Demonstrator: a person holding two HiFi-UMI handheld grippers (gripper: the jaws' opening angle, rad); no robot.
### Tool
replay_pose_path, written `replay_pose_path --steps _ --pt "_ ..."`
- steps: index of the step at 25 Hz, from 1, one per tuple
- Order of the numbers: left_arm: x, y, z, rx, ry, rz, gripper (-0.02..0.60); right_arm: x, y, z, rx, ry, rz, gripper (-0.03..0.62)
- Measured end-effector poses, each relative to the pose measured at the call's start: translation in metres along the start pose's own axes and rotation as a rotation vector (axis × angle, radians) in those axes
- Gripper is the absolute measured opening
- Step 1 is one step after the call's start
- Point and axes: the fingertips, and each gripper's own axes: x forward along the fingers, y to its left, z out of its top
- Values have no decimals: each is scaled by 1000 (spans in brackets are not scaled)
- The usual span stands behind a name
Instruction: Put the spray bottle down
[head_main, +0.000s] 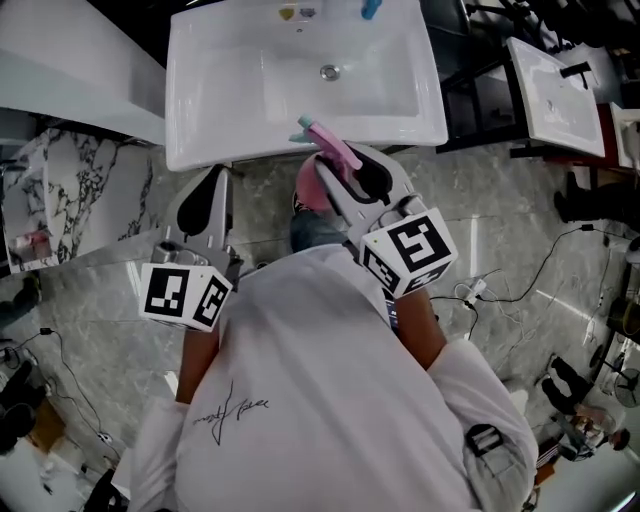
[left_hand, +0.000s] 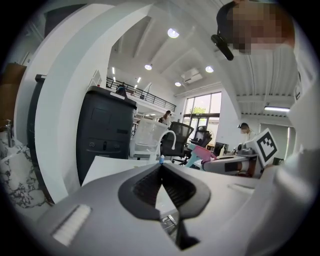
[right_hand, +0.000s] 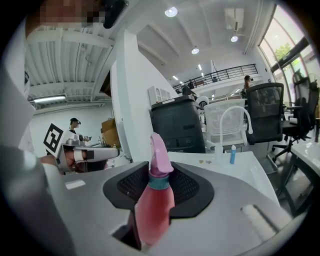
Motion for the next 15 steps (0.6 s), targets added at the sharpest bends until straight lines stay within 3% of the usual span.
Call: replay_pose_path --steps 15 --pt "47 2 22 25 -23 68 23 24 -49 21 -8 -38 70 123"
